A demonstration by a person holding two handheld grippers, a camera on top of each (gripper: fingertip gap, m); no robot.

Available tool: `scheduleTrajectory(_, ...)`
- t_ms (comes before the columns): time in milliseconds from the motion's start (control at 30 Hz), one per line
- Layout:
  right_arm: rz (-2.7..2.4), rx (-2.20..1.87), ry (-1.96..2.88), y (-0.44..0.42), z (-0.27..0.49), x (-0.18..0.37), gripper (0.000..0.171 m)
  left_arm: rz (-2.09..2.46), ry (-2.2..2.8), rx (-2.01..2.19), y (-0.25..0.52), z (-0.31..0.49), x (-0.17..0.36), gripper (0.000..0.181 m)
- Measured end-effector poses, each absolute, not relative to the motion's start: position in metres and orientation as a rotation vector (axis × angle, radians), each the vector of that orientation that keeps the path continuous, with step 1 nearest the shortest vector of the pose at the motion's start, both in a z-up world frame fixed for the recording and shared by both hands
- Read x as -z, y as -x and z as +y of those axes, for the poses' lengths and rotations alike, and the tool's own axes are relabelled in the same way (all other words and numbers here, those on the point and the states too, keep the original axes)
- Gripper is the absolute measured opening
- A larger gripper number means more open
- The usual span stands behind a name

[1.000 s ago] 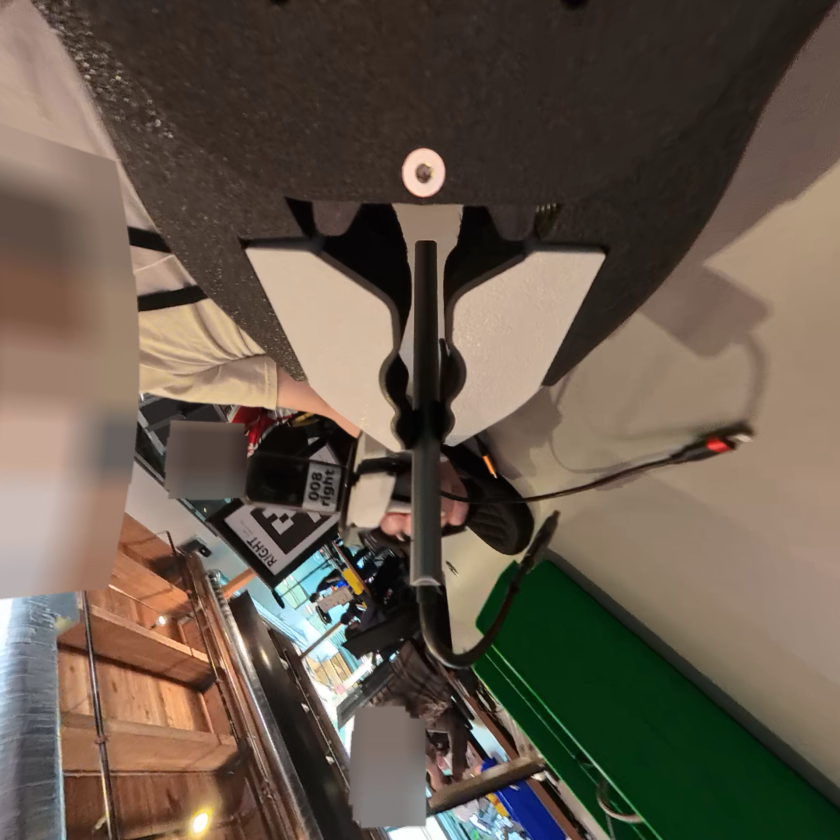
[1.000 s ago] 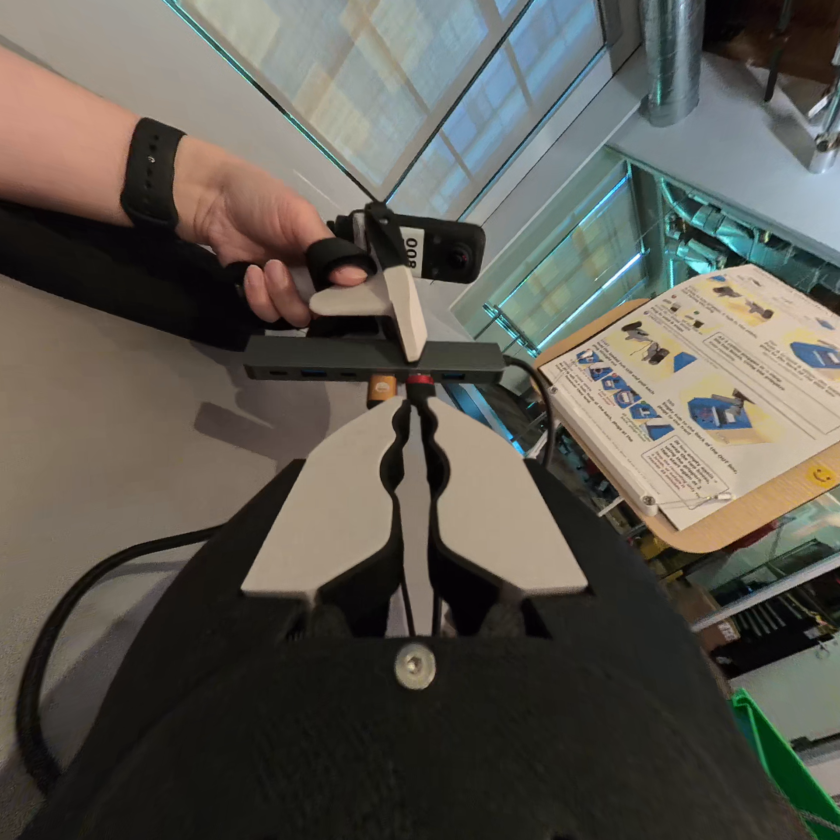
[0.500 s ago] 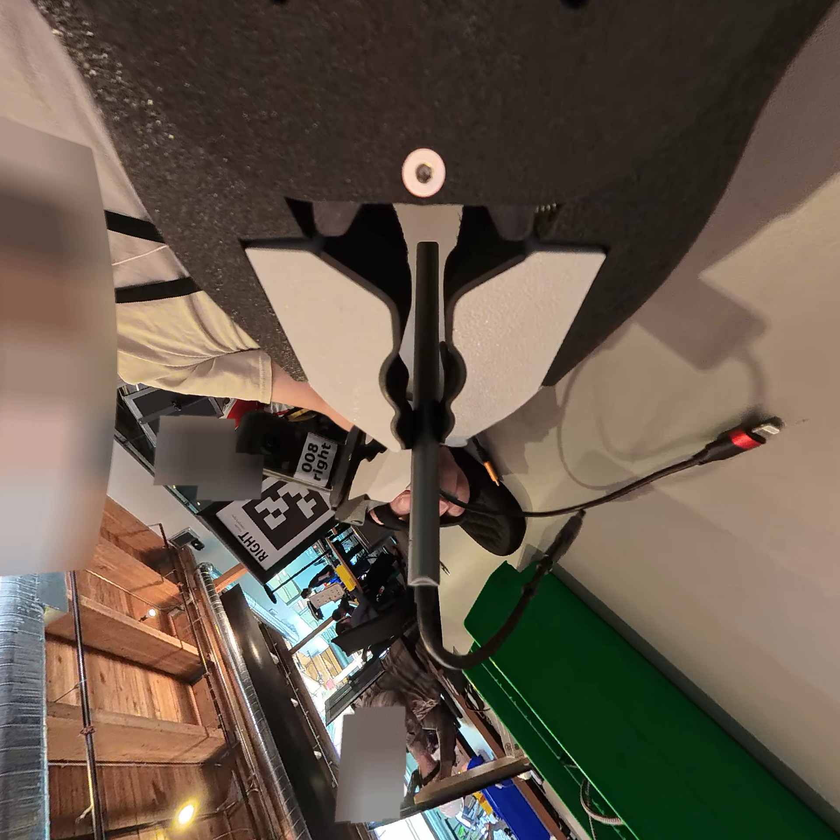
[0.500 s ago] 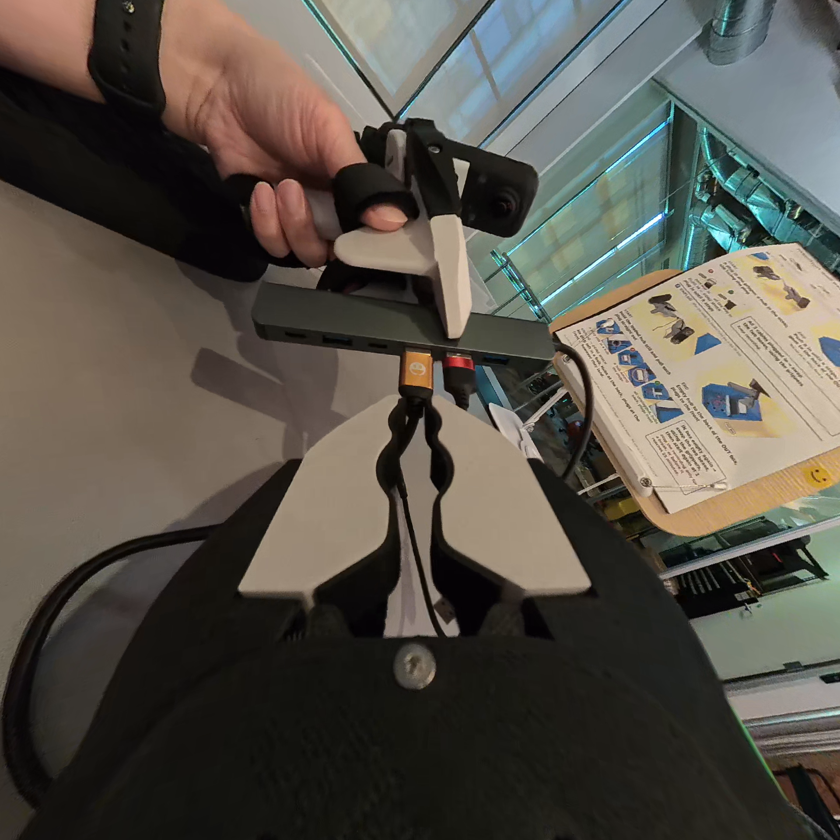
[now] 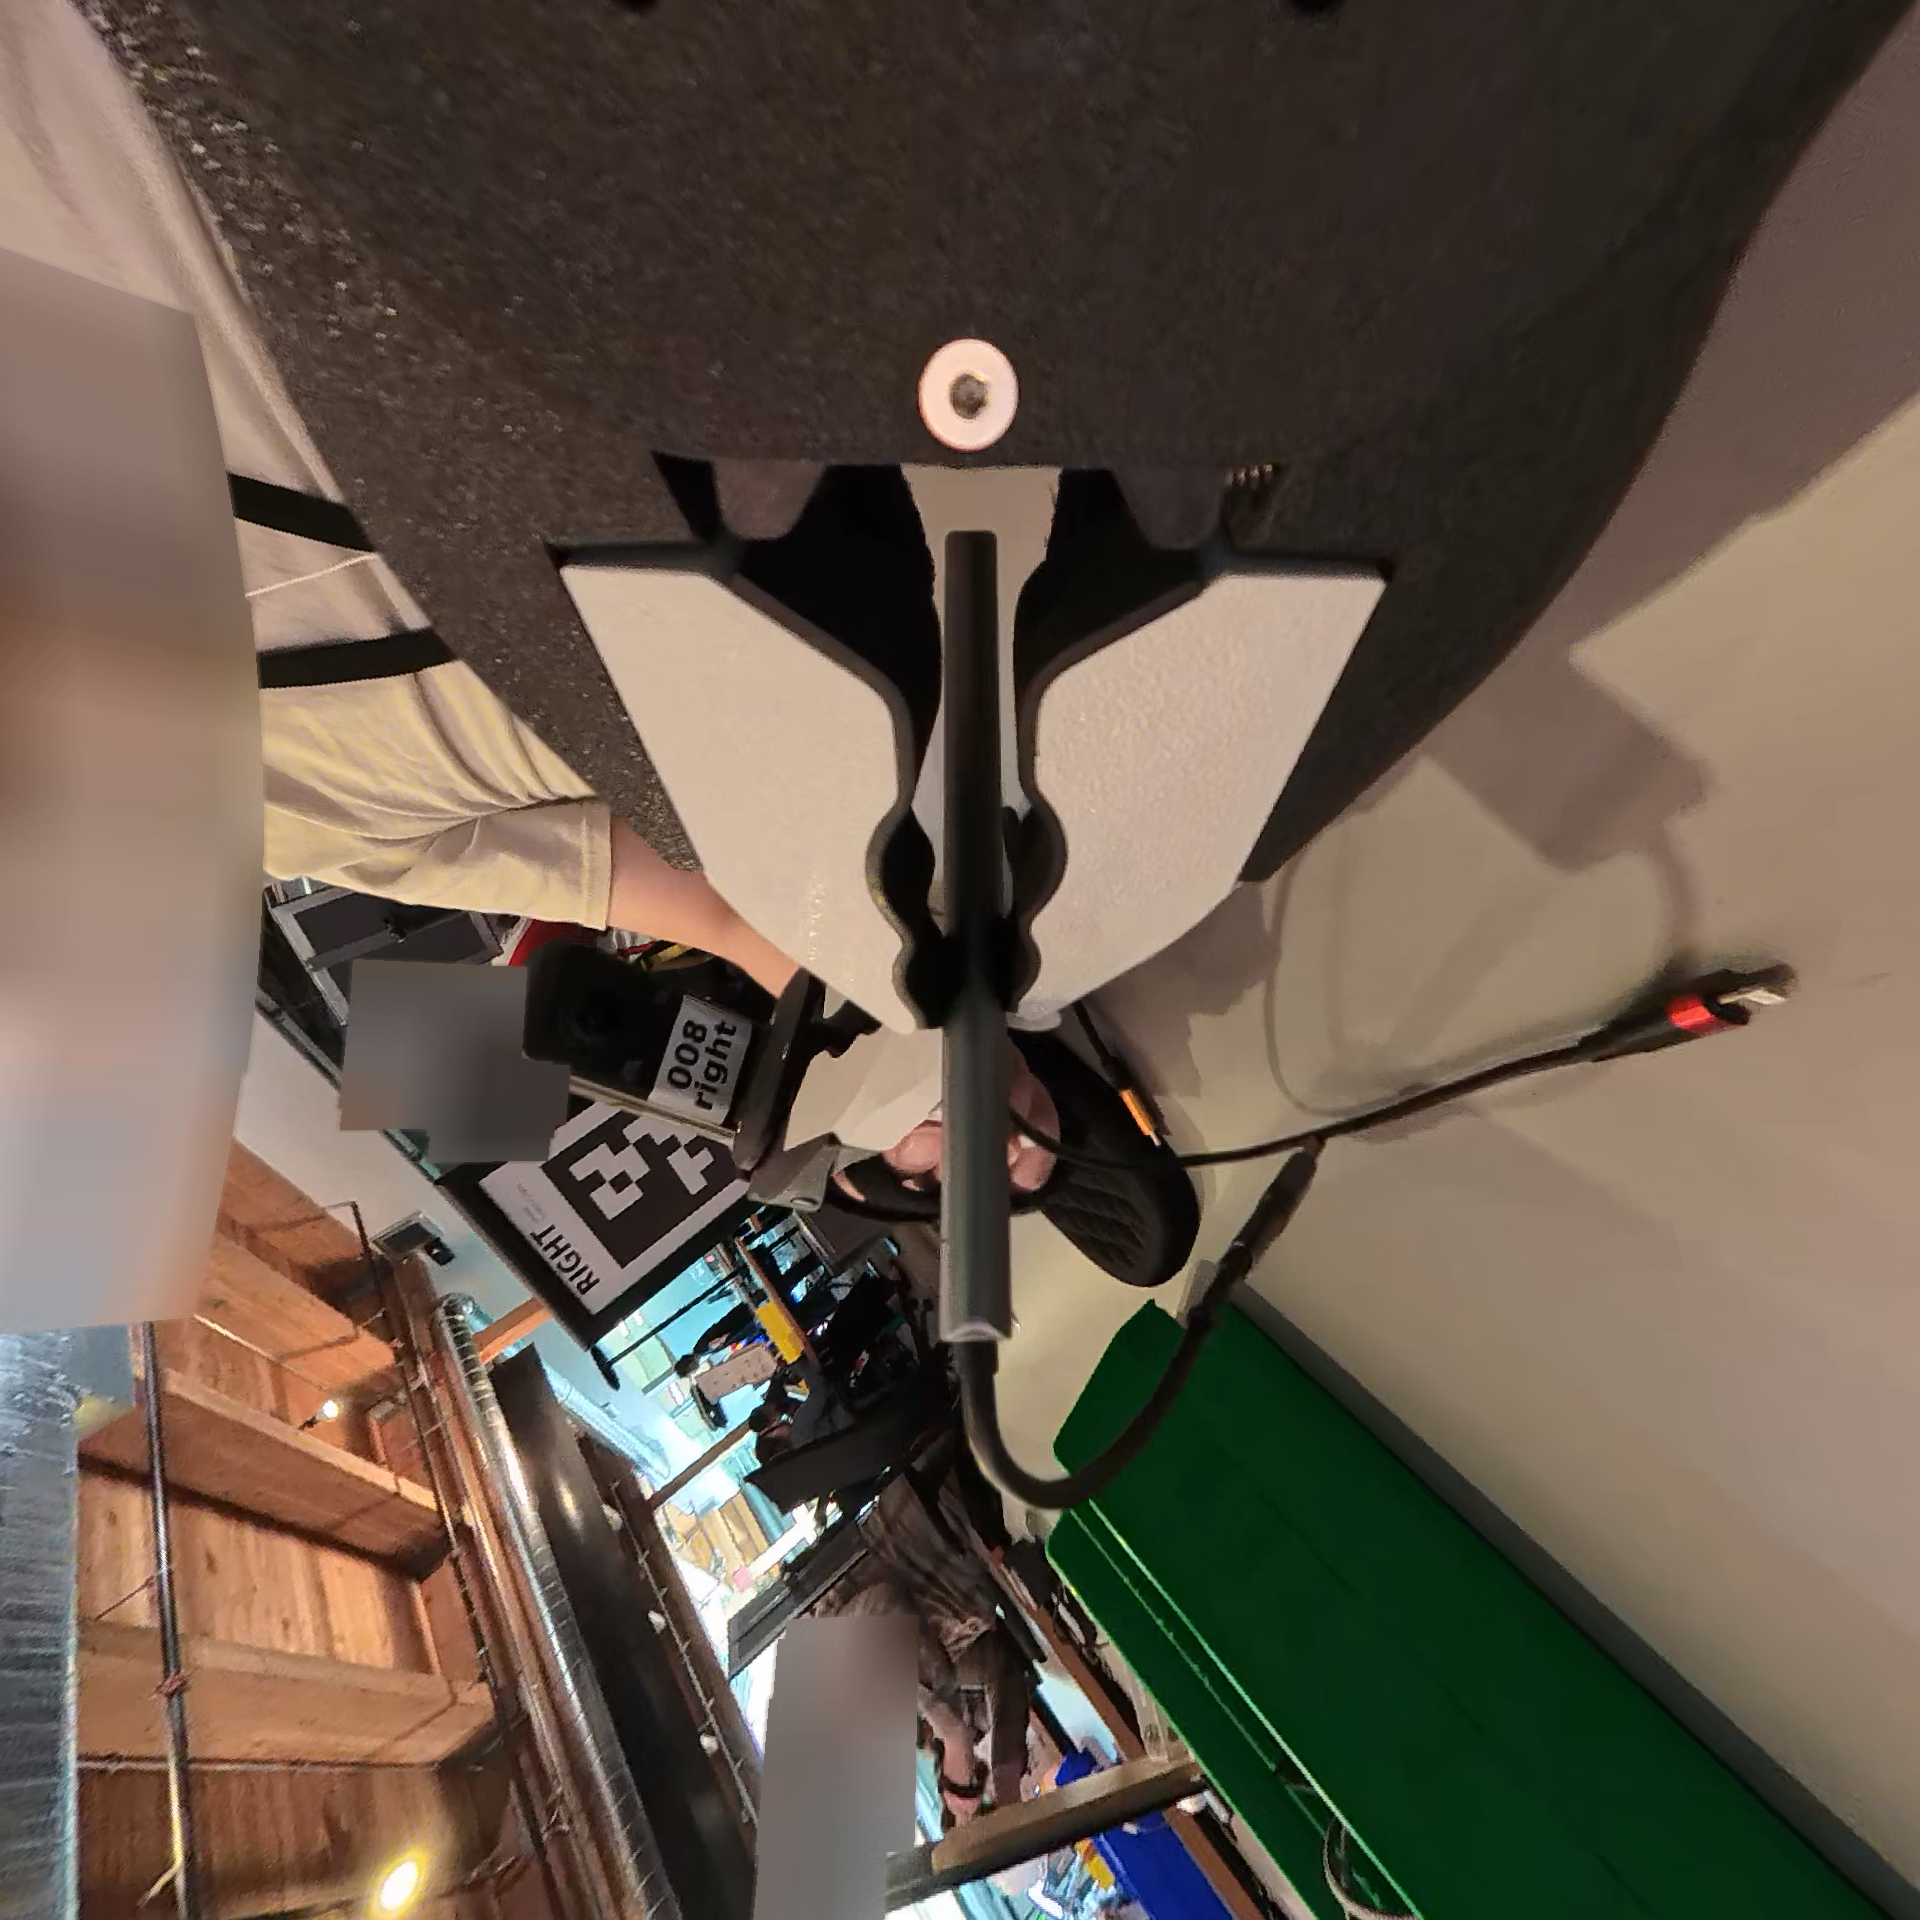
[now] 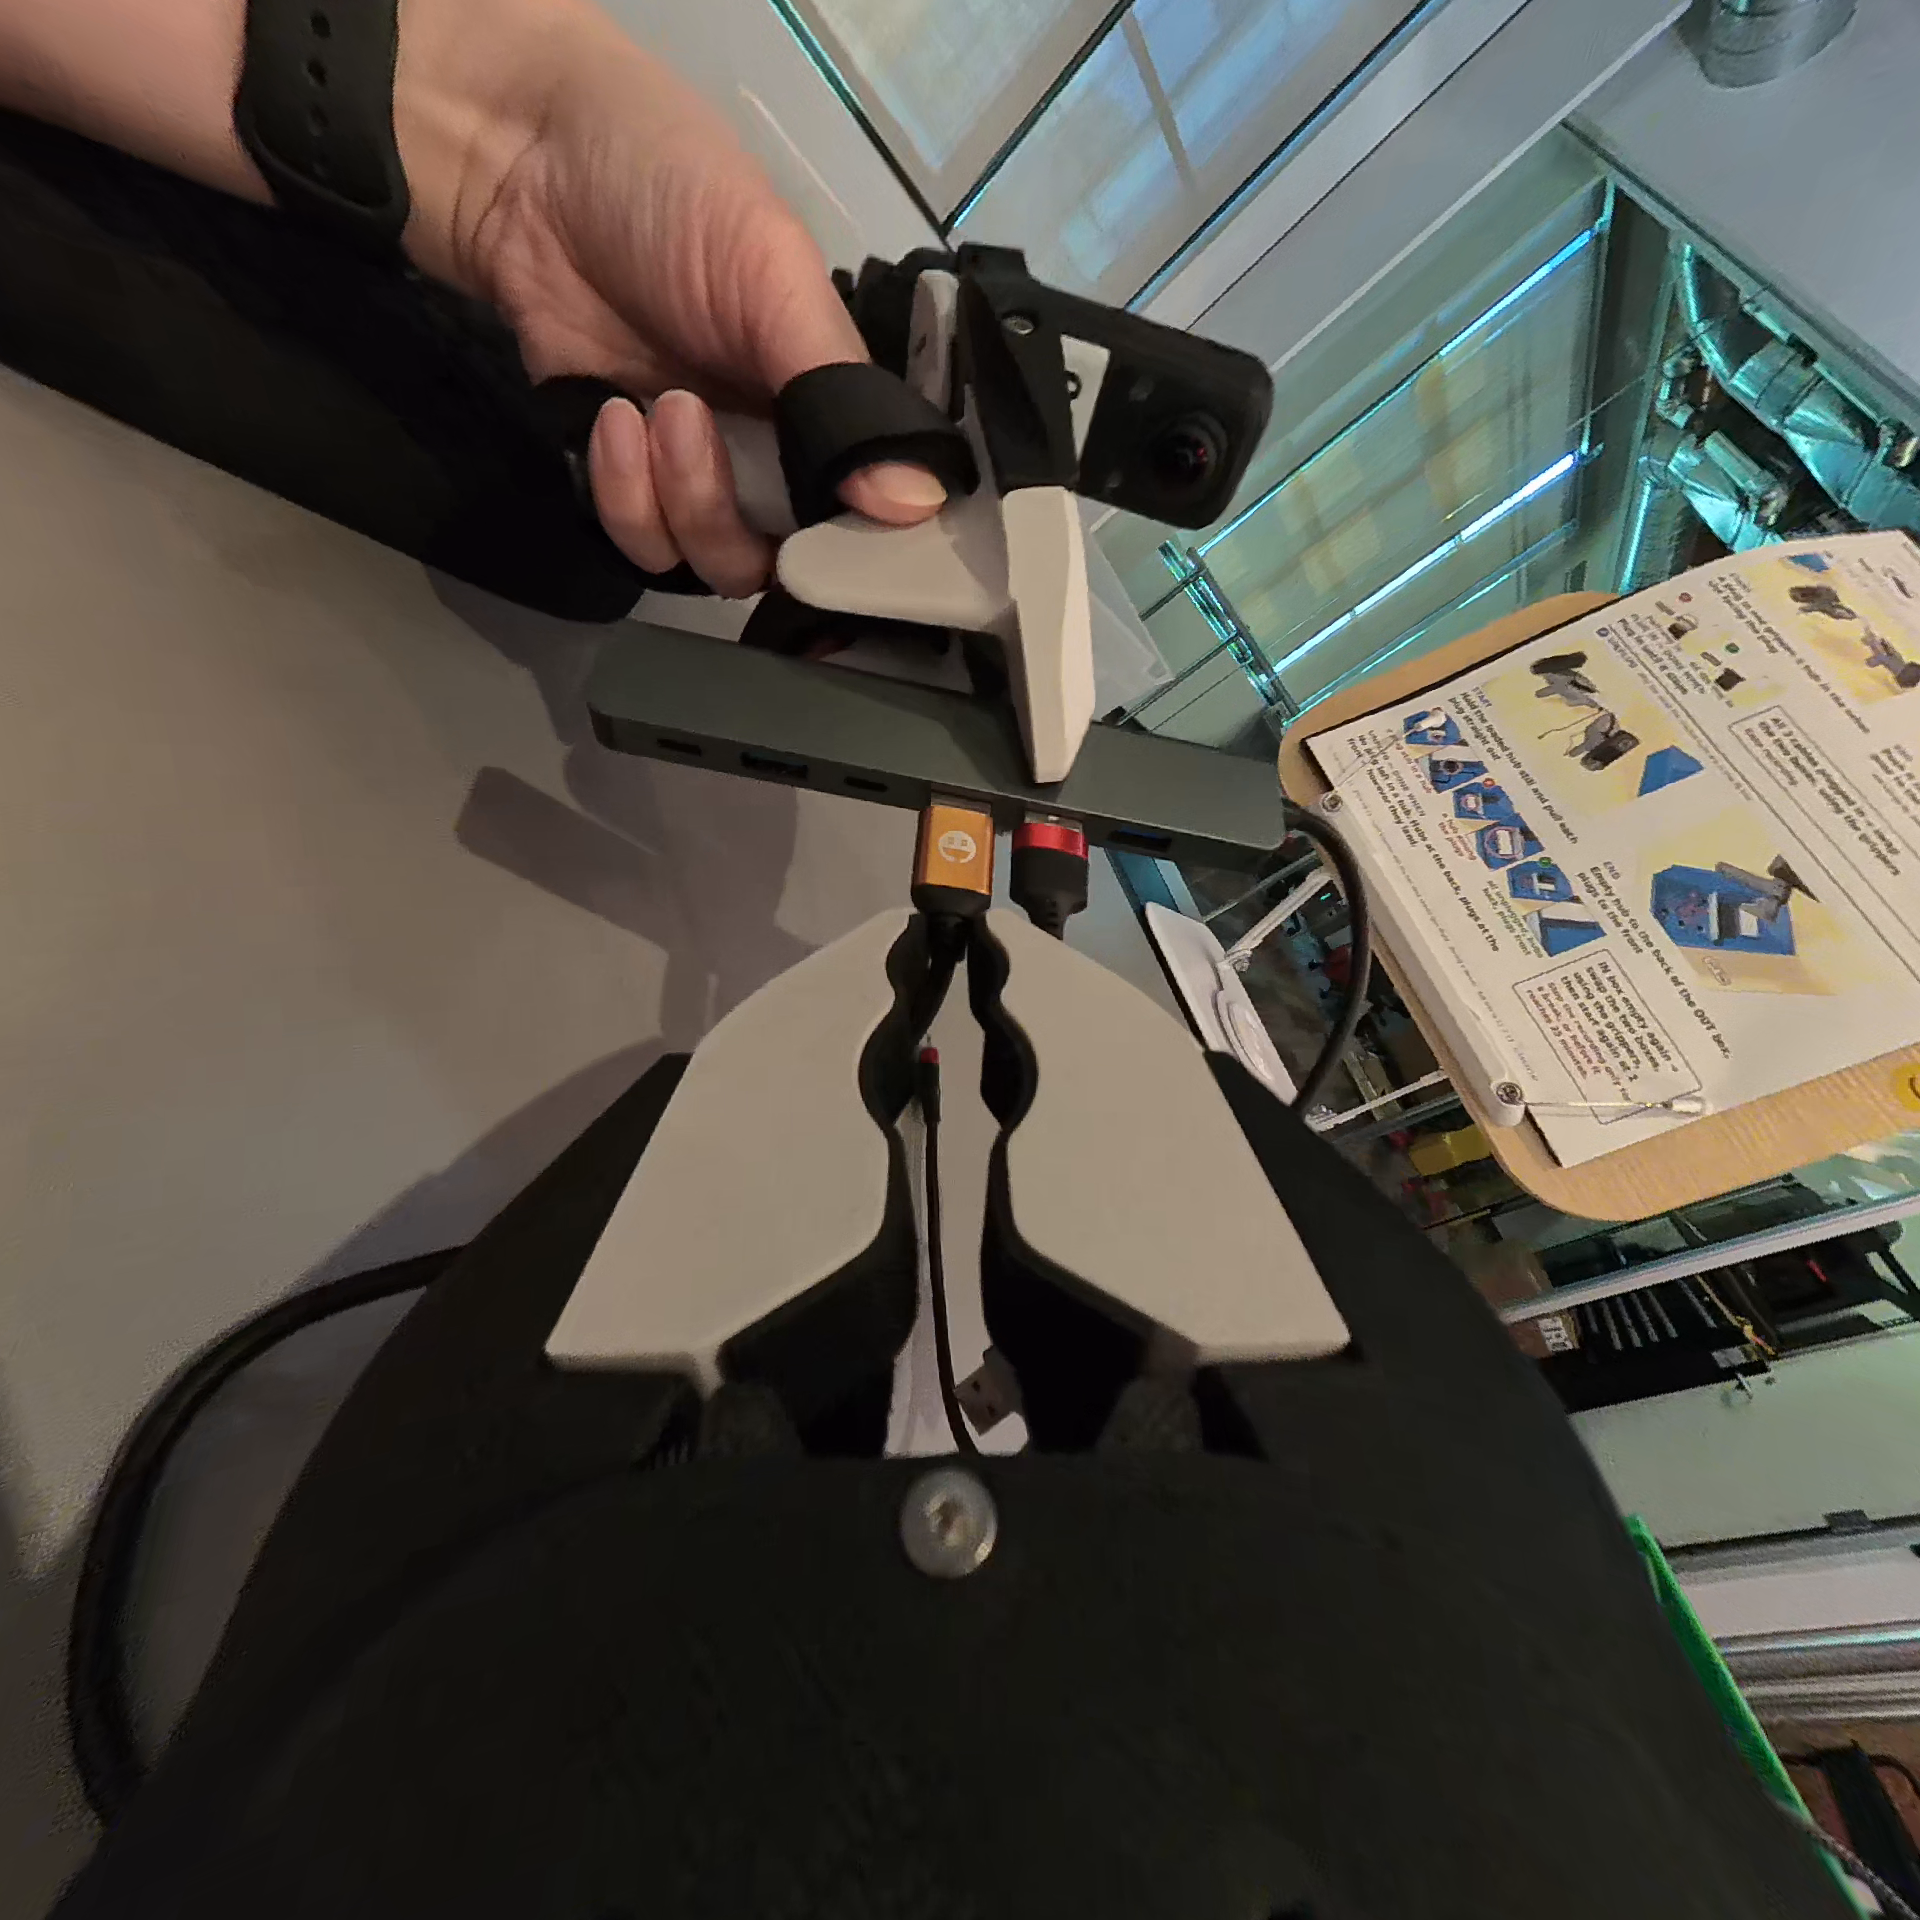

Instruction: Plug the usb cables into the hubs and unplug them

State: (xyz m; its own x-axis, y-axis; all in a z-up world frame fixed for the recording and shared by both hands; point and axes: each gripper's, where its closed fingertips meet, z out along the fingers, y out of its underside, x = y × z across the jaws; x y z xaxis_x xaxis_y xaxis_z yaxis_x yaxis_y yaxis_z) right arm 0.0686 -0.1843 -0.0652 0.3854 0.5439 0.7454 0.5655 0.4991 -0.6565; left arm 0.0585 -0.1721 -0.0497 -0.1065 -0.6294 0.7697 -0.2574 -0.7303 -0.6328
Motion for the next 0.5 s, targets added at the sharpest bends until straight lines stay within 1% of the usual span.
scheduleTrajectory(300,-1.222,-0.016,1.177,-0.063,-0.179,0.070,0.009,0.944,1.889,1.858,-0.058,-0.162,0.050,0.010)
scheduleTrajectory(400,-1.205,-0.116,1.081,-0.057,-0.192,0.056,0.011,0.942,1.875,1.873,-0.051,-0.159,0.045,0.010)
scheduleTrajectory(500,-1.103,-0.139,0.992,-0.072,-0.198,0.030,0.016,0.917,1.903,1.948,-0.044,-0.161,0.045,0.010)
